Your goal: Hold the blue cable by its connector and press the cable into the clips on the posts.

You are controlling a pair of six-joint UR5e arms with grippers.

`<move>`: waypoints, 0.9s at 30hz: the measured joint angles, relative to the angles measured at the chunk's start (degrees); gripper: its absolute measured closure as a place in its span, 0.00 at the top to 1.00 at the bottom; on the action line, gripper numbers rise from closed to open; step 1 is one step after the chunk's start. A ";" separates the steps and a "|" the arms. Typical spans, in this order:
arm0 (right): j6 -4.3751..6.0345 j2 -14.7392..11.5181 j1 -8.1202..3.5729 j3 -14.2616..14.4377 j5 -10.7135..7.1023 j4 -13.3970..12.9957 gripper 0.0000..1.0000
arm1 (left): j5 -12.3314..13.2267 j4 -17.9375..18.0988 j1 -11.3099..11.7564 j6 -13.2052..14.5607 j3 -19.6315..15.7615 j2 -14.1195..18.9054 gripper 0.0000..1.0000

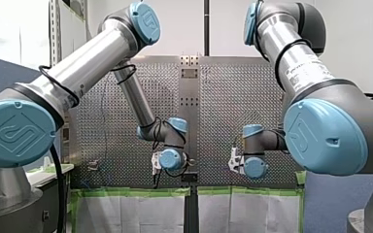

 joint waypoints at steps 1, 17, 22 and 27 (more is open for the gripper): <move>-0.35 0.24 -0.53 0.54 -0.54 -0.26 0.00 | -0.17 0.03 -0.57 -0.40 0.57 -0.58 0.00; -3.78 5.25 -7.66 3.21 -7.66 -6.07 0.00 | -1.21 0.26 -3.38 -1.29 7.05 -5.73 0.00; -4.07 5.33 -10.02 0.97 -10.39 -6.73 0.00 | -1.44 0.23 -3.97 -0.66 9.17 -8.42 0.00; -4.03 5.34 -10.72 -0.13 -12.89 -6.79 0.00 | -2.17 -0.04 -4.16 0.32 10.39 -9.91 0.00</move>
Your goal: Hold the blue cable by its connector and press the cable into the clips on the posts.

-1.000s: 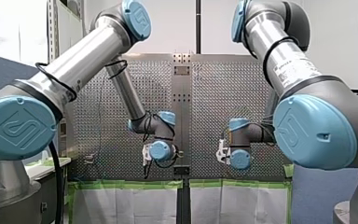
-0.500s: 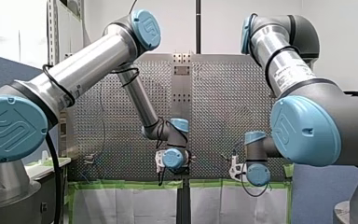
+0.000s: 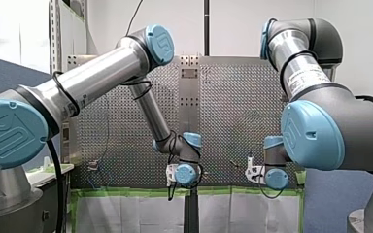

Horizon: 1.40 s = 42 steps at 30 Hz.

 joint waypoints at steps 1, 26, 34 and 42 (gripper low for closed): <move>0.11 0.00 -0.16 -0.22 -0.44 0.04 0.00 | -0.39 0.01 -0.04 0.31 0.15 -0.11 0.00; -0.18 2.08 -8.82 -7.51 -12.73 2.52 0.00 | -3.34 -1.16 -2.77 0.26 8.60 -6.33 0.00; -4.05 4.56 -9.39 -10.74 -16.88 5.71 0.00 | -4.09 -2.24 -2.69 0.25 12.62 -6.40 0.00; -7.00 4.64 -10.40 -12.69 -20.72 5.87 0.00 | -4.89 -3.32 -1.83 0.39 16.45 -6.41 0.00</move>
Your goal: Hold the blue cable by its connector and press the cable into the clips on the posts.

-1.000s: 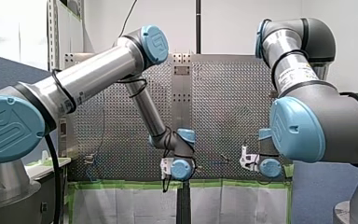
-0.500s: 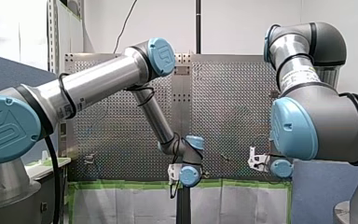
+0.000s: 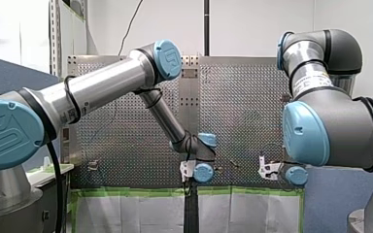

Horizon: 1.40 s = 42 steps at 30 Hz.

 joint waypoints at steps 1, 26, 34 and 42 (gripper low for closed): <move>0.03 0.01 -0.18 -0.18 -0.59 -0.07 0.00 | 0.05 -0.06 0.13 0.01 0.59 0.00 0.00; 4.29 0.01 -4.12 -2.36 -13.24 -0.38 0.00 | 1.38 -1.80 1.69 0.46 4.18 -2.05 0.00; 5.48 0.01 -5.58 -3.36 -14.34 -0.32 0.00 | 1.49 -4.64 1.93 0.48 6.25 -3.53 0.00; 5.99 0.01 -7.32 -3.48 -13.47 -0.37 0.00 | 1.44 -5.61 2.01 0.62 6.43 -3.57 0.00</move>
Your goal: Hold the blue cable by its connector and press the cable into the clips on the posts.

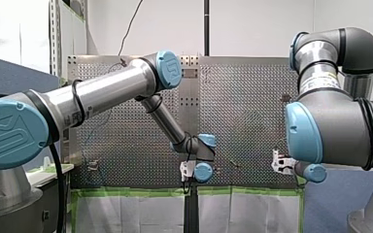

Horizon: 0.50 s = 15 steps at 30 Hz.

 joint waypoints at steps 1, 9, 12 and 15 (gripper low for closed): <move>0.02 0.00 -0.14 -0.05 0.00 -0.01 0.00 | 0.00 -0.03 0.01 0.06 0.01 -0.02 0.00; -0.11 0.00 -0.42 -0.37 -0.83 0.24 0.00 | 0.14 -0.90 -0.15 0.30 -0.01 -0.01 0.00; -0.29 0.00 -0.49 -0.39 -1.19 0.62 0.00 | 0.03 -2.19 -0.67 0.53 -0.31 0.03 0.00; -0.81 0.00 -0.58 -0.40 -1.35 1.22 0.00 | -0.15 -3.71 -1.36 0.81 -0.52 0.04 0.00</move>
